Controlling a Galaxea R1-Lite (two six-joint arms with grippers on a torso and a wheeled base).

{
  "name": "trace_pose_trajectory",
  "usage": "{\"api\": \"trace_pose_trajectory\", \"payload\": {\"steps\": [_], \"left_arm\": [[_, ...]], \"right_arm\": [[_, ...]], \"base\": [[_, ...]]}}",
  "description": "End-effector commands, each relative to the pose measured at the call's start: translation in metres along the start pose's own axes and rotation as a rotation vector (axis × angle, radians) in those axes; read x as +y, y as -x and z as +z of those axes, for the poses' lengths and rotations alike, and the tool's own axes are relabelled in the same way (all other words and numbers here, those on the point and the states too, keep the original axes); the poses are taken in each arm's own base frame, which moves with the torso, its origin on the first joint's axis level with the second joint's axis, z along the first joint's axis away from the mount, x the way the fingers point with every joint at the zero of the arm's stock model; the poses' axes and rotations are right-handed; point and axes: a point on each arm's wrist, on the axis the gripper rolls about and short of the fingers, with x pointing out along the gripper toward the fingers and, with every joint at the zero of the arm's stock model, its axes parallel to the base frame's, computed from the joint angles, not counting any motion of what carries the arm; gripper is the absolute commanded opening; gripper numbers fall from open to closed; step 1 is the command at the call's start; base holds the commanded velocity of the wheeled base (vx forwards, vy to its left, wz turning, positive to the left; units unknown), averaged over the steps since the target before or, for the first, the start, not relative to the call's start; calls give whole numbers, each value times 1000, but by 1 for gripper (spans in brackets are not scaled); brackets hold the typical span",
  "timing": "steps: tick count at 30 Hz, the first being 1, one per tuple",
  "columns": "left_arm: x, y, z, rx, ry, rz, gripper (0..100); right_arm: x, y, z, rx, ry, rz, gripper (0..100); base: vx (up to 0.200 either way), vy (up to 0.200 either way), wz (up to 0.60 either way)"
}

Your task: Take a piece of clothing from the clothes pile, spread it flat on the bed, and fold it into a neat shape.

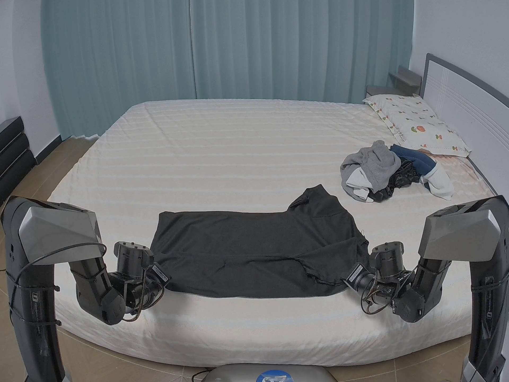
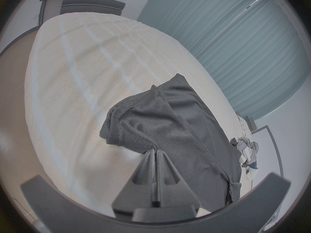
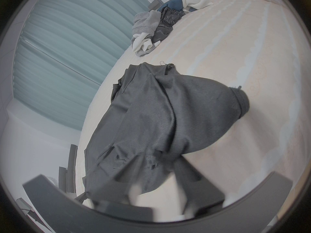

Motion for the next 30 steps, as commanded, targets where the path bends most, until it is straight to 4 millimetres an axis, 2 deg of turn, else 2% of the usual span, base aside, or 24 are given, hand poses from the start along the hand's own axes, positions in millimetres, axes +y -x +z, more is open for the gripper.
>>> {"api": "trace_pose_trajectory", "payload": {"steps": [1,6,15,30], "left_arm": [[0,0,0,0,1,0,0],[1,1,0,2,-4,0,0],[0,11,2,-3,-10,-7,0],[8,31,4,2,-71,12,0]], "right_arm": [[-4,-2,-3,-1,5,-20,0],[-4,5,-3,-1,5,-26,0],[9,33,8,-22,-3,23,0],[-2,55,3,11,11,-17,0]], "base": [[0,0,0],[0,0,0],[0,0,0],[0,0,0]]}}
